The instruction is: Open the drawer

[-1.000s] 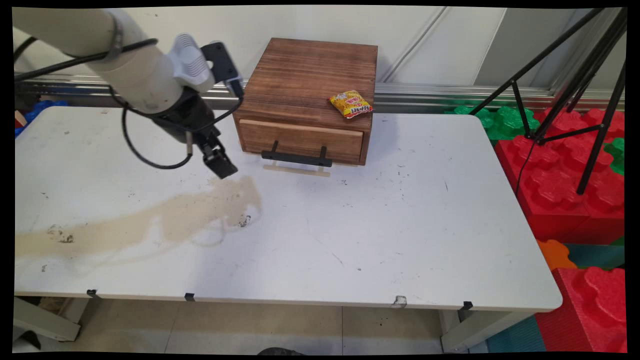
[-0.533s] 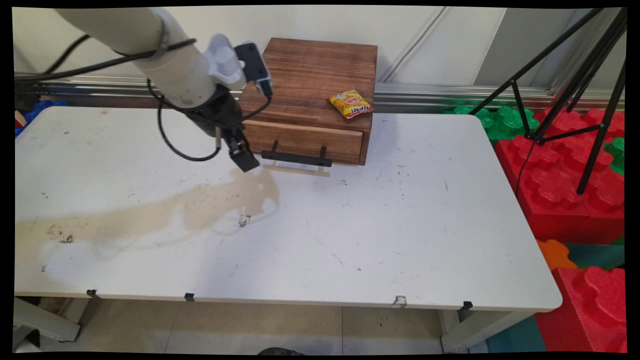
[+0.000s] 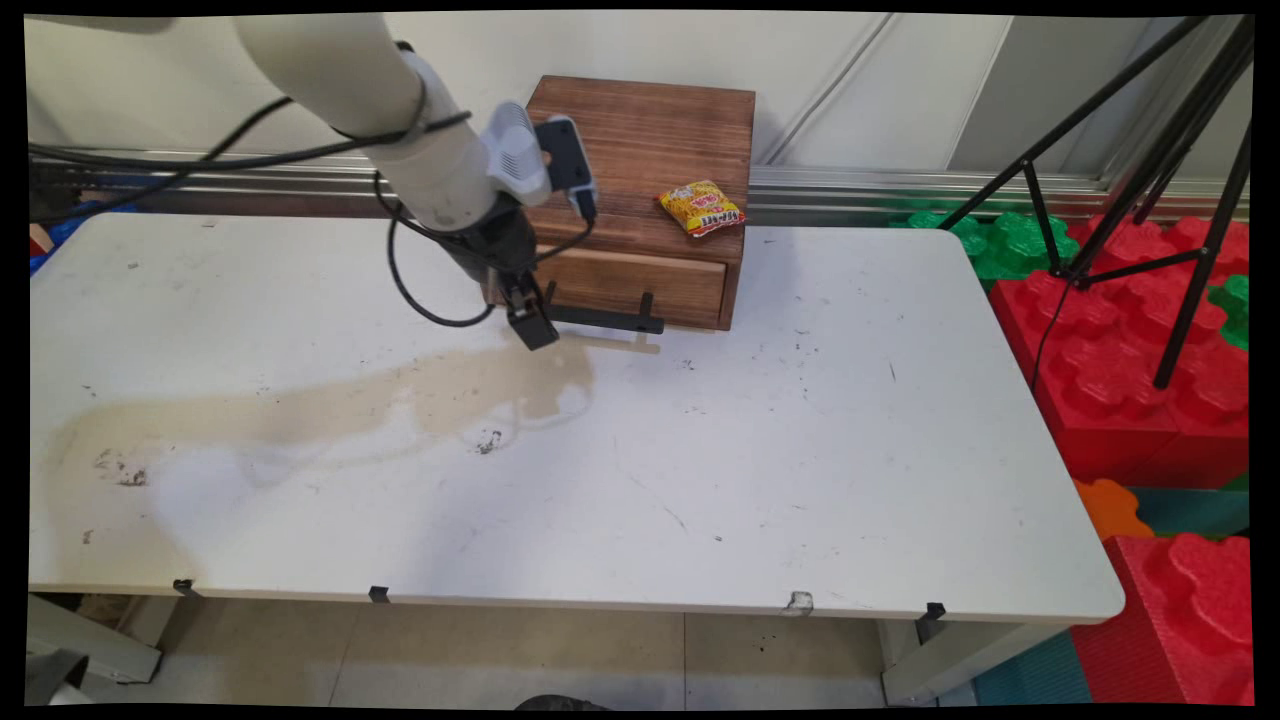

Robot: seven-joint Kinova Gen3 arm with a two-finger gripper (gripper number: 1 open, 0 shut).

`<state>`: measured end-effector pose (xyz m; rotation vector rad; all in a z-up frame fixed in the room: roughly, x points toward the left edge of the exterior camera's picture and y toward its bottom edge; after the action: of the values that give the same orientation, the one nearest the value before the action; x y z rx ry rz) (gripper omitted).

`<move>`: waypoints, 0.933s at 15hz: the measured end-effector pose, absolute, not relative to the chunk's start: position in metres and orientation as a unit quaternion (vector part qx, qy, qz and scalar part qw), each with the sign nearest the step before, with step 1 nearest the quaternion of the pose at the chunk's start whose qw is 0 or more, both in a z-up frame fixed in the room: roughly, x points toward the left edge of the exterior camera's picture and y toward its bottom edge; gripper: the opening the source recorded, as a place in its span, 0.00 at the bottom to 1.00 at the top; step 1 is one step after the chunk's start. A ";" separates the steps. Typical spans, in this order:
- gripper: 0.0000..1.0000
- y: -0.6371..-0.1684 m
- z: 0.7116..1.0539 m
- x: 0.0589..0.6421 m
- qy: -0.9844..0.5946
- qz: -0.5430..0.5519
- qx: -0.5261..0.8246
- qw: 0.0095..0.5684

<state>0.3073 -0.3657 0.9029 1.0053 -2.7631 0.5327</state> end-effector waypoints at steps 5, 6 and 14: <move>1.00 -0.392 0.873 0.299 -0.935 0.170 0.302 0.081; 1.00 -0.396 0.868 0.297 -0.937 0.169 0.294 0.082; 1.00 -0.424 0.830 0.291 -0.951 0.163 0.247 0.090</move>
<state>0.2907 -0.4244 0.8303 0.7357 -2.8276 0.4849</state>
